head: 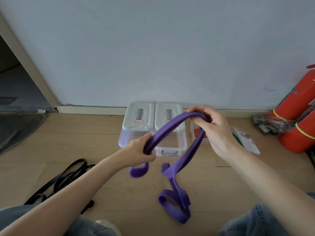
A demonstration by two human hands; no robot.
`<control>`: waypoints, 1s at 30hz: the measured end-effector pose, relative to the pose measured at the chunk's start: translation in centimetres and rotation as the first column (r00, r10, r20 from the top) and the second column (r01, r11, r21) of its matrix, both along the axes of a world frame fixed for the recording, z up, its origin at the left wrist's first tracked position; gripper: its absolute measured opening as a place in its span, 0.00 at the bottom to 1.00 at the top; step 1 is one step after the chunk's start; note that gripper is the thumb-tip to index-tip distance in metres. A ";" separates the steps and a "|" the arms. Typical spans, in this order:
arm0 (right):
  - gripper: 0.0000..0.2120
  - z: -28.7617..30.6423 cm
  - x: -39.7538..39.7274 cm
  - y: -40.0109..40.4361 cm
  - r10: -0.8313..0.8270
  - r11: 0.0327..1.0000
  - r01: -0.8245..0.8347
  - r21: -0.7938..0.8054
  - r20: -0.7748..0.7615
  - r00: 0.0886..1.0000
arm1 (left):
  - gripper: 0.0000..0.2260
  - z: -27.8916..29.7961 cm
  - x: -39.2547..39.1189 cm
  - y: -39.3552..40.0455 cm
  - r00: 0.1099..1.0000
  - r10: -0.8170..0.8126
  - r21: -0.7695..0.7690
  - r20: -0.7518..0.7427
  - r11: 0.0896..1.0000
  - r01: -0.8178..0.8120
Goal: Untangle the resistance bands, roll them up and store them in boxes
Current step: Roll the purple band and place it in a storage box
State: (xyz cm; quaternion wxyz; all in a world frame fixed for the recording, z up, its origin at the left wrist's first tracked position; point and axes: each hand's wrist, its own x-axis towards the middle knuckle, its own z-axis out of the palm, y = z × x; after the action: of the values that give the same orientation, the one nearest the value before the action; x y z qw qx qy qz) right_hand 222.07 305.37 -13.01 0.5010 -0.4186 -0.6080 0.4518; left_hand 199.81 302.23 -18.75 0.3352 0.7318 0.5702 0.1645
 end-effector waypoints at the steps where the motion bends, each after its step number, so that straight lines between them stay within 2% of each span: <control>1: 0.14 0.0 0.3 0.2 -0.011 1.000 0.011 0.002 -0.010 1.000 | 0.09 -0.1 -0.3 0.0 0.999 -0.002 -0.006 -0.037 1.000 0.002; 4: 0.15 -0.6 1.2 0.9 -0.042 0.999 0.042 -0.020 0.022 0.999 | 0.08 0.4 -1.8 0.2 0.998 0.011 -0.052 -0.059 0.999 -0.014; 5: 0.15 -0.9 1.5 1.1 -0.067 0.997 0.069 -0.021 0.105 0.992 | 0.07 1.0 -2.4 0.3 0.999 0.020 -0.061 -0.034 0.998 -0.022; 7: 0.16 -1.7 2.3 1.4 -0.061 0.997 0.072 -0.015 0.381 0.923 | 0.06 2.7 -3.5 0.3 0.997 0.057 -0.045 0.045 0.997 -0.055; 8: 0.18 -2.1 2.7 1.4 0.035 0.999 -0.011 -0.049 0.530 0.848 | 0.06 3.6 -3.8 0.2 0.988 0.075 -0.038 0.132 0.997 -0.071; 9: 0.18 -2.6 2.8 1.2 0.195 0.981 -0.137 -0.140 0.651 0.734 | 0.06 4.5 -3.8 0.1 0.971 0.074 -0.040 0.228 0.997 -0.067; 10: 0.16 -3.2 2.8 0.8 0.360 0.933 -0.242 -0.267 0.733 0.578 | 0.05 5.2 -3.3 -0.1 0.952 0.049 -0.046 0.303 0.998 -0.037; 11: 0.13 -3.6 2.5 0.3 0.471 0.880 -0.295 -0.371 0.762 0.445 | 0.05 5.7 -2.5 -0.3 0.941 0.011 -0.061 0.338 0.998 0.010; 12: 0.14 -3.6 1.9 -0.2 0.525 0.848 -0.321 -0.421 0.749 0.404 | 0.06 5.8 -1.5 -0.5 0.943 -0.025 -0.074 0.332 0.996 0.053; 13: 0.19 -3.3 1.3 -0.7 0.530 0.847 -0.330 -0.416 0.687 0.496 | 0.07 5.9 -0.5 -0.6 0.950 -0.048 -0.088 0.310 0.993 0.078; 15: 0.28 -2.2 -0.1 -1.2 0.477 0.863 -0.340 -0.373 0.384 0.790 | 0.10 5.6 1.2 -0.5 0.960 -0.045 -0.112 0.275 0.991 0.079; 16: 0.32 -1.8 -0.7 -1.4 0.470 0.860 -0.377 -0.344 0.246 0.848 | 0.11 5.5 1.8 -0.4 0.960 -0.030 -0.127 0.278 0.990 0.068; 18: 0.34 -1.2 -1.6 -2.0 0.472 0.872 -0.416 -0.258 0.219 0.854 | 0.12 5.4 2.5 -0.4 0.944 0.001 -0.156 0.329 0.986 0.054; 21: 0.27 -0.8 -2.3 -2.2 0.338 0.933 -0.356 -0.050 0.462 0.820 | 0.05 5.3 2.4 -0.6 0.910 0.019 -0.212 0.413 0.974 0.076; 24: 0.22 -0.9 -2.0 -1.5 0.233 0.937 -0.347 0.037 0.673 0.702 | 0.13 4.9 1.2 -0.5 0.930 0.057 -0.293 0.363 0.955 0.055; 27: 0.18 -1.0 -1.2 -0.9 0.189 0.941 -0.332 0.073 0.699 0.690 | 0.10 4.8 1.0 -0.8 0.928 0.053 -0.320 0.368 0.945 0.073; 30: 0.08 -1.0 -0.7 -0.8 0.185 0.933 -0.348 0.090 0.709 0.680 | 0.12 5.1 1.1 -0.6 0.828 0.218 -0.407 0.516 0.913 0.014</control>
State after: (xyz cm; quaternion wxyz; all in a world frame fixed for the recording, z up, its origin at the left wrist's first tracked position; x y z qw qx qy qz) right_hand 221.36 304.53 -14.04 0.2093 -0.4051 -0.8504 0.2623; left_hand 200.94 301.62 -13.69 0.6155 0.5382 0.5094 0.2683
